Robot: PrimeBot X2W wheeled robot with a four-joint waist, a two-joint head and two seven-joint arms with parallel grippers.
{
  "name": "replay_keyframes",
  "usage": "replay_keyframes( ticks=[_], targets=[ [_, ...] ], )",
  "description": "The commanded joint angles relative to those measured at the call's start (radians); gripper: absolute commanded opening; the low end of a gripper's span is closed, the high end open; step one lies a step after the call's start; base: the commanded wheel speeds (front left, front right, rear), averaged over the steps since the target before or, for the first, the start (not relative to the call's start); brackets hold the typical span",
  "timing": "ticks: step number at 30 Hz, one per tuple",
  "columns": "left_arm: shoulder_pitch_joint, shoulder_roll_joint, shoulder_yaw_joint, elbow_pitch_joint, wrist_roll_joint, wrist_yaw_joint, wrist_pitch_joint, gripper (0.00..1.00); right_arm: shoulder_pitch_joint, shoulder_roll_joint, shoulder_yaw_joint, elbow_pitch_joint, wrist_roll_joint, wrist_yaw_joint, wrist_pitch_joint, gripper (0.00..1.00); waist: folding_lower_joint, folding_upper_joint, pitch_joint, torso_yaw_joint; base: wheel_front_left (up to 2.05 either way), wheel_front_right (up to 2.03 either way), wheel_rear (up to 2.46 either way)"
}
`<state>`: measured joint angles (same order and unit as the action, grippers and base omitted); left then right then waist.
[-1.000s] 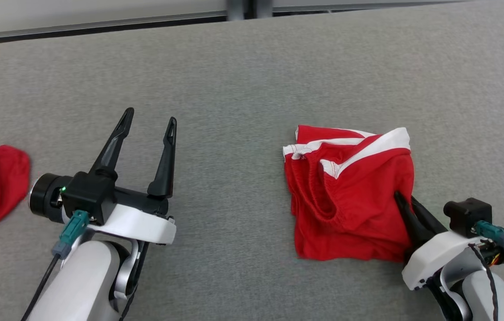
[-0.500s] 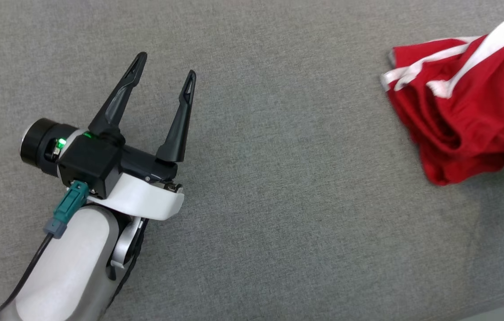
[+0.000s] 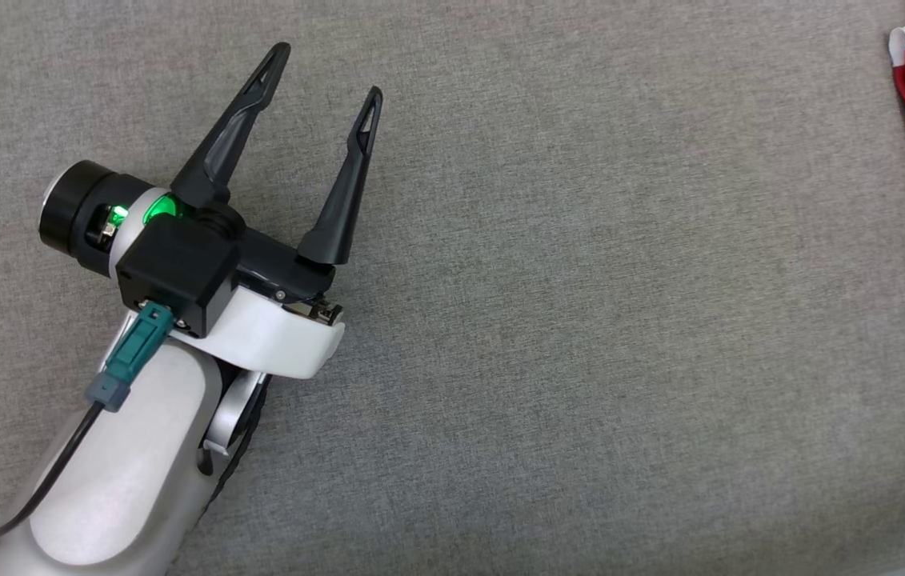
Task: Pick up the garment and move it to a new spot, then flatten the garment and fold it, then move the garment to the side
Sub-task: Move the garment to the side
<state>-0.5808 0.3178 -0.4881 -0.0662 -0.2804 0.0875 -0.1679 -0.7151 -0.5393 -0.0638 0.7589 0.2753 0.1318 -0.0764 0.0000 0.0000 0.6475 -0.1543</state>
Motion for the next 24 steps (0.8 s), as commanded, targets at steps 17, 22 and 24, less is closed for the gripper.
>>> replay_keyframes(
  ticks=[17, 22, 24],
  targets=[
    [0.162, 0.027, 0.056, 0.061, -0.075, 0.059, -0.036, 1.0, 0.315, 0.203, -0.092, -0.229, 0.016, -0.002, -0.182, 1.0, 0.0, 0.0, -0.233, -0.014, 0.0, 0.0, 0.0],
    [0.241, 0.023, 0.083, 0.069, -0.113, 0.09, -0.046, 1.0, 0.418, 0.281, -0.07, -0.409, -0.019, -0.002, -0.17, 1.0, 0.0, 0.0, -0.298, 0.011, 0.0, 0.0, 0.0],
    [0.268, 0.019, 0.092, 0.073, -0.122, 0.1, -0.051, 1.0, 0.449, 0.304, -0.059, -0.475, -0.041, -0.002, -0.153, 1.0, 0.0, 0.0, -0.319, 0.027, 0.0, 0.0, 0.0]
  ],
)
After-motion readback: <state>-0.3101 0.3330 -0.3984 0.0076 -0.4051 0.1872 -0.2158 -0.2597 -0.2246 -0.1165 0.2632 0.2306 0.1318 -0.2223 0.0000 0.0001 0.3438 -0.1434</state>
